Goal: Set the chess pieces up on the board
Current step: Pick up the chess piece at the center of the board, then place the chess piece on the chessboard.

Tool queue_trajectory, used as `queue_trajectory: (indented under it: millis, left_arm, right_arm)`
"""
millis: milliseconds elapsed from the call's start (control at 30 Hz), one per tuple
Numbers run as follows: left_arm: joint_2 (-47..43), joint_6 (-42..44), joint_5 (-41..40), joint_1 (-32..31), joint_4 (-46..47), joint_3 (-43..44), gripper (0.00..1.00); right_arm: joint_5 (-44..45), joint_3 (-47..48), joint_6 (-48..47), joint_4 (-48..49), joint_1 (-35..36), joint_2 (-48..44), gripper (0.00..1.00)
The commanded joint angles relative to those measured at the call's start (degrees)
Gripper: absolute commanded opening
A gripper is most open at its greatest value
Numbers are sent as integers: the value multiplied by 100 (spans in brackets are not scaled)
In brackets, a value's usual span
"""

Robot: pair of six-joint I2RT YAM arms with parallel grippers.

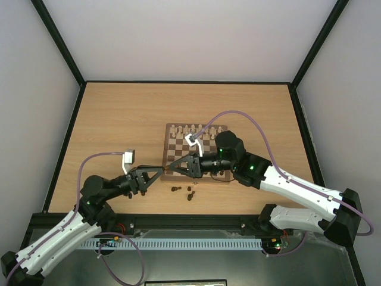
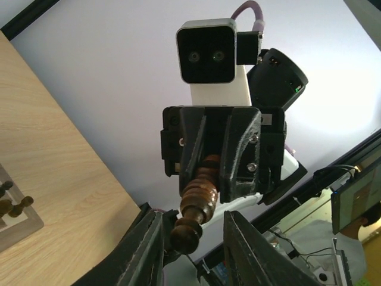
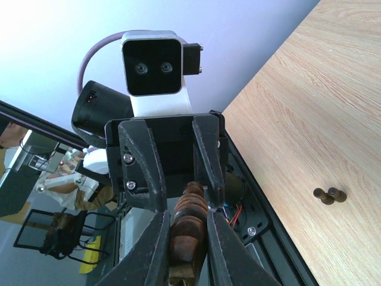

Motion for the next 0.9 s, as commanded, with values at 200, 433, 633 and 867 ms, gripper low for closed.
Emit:
queue_trajectory:
  millis: [200,433,633,867]
  left_arm:
    - [219,54,-17,-20,115,2,12]
    - [241,540,-256,-19,-902,511,10]
    - [747,1296,-898,-12,-2698,1484,10]
    - [2861,2113,-1453,-12,-4224,2433,8]
  right_arm:
    - [-212,105,39,259,-37,29,9]
    - [66,31,-148,-275,-123,-148,9]
    - [720,109,-488,-1380,-406,-375,9]
    - [1541,207,-1033,-2368,-410,-460,9]
